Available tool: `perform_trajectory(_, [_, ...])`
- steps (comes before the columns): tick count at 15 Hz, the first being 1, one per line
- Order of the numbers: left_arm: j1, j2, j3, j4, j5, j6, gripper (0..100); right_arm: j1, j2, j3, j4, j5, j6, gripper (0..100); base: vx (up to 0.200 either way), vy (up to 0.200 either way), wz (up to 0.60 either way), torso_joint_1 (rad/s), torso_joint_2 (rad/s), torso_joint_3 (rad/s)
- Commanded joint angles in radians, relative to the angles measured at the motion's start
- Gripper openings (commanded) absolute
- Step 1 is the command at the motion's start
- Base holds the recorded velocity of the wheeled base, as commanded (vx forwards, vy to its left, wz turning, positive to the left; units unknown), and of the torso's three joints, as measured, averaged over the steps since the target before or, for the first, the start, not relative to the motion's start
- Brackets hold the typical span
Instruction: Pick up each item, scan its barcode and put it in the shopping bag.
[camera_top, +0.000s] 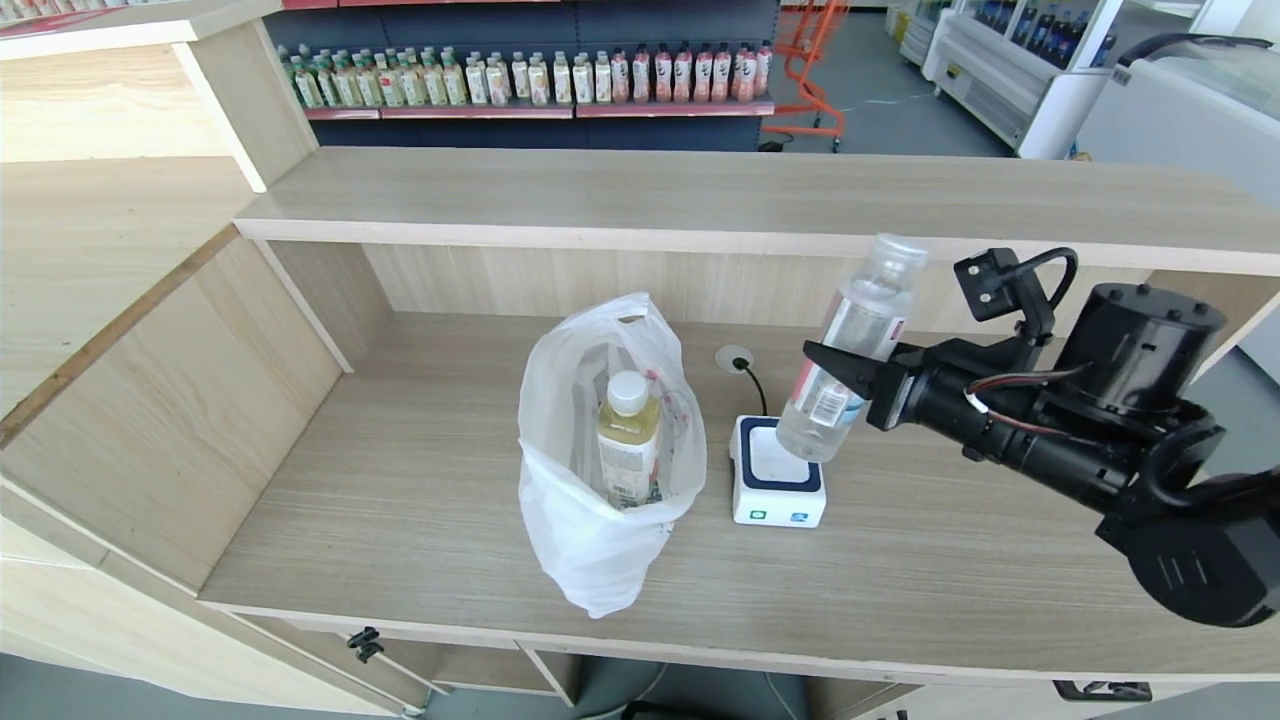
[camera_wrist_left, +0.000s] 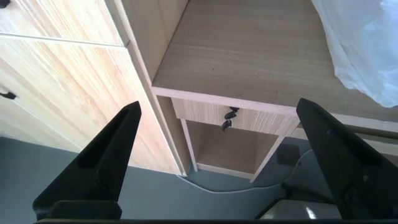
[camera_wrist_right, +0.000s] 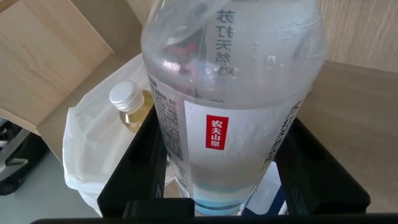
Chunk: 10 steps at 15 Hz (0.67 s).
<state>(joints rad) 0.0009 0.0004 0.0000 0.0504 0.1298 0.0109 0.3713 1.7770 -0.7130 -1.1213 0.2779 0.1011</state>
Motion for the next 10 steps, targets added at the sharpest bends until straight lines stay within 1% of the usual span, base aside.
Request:
perform_trajectory(1, [-0.001, 0.0, 0.0, 0.0, 0.001, 0.0, 100, 0.0, 0.111, -0.075, -0.003, -0.019, 0.005, 0, 0.0, 0.0, 0.0, 0.0, 0.0, 0.0])
perform_trajectory(3, [-0.001, 0.0, 0.0, 0.0, 0.001, 0.0, 100, 0.015, 0.193, -0.175, -0.003, -0.022, 0.0, 0, 0.0, 0.0, 0.0, 0.0, 0.0, 0.0])
perform_trajectory(6, [-0.001, 0.001, 0.0, 0.0, 0.001, 0.0, 100, 0.055, 0.275, -0.29, -0.002, -0.022, -0.006, 0, 0.0, 0.0, 0.0, 0.0, 0.0, 0.0])
perform_trajectory(7, [-0.001, 0.0, 0.0, 0.0, 0.001, 0.0, 100, 0.069, 0.328, -0.355, -0.003, -0.022, -0.017, 0, 0.0, 0.0, 0.0, 0.0, 0.0, 0.0])
perform_trajectory(10, [-0.001, 0.0, 0.0, 0.0, 0.001, 0.0, 100, 0.075, 0.452, -0.467, -0.011, -0.019, -0.049, 0, 0.0, 0.0, 0.0, 0.0, 0.0, 0.0])
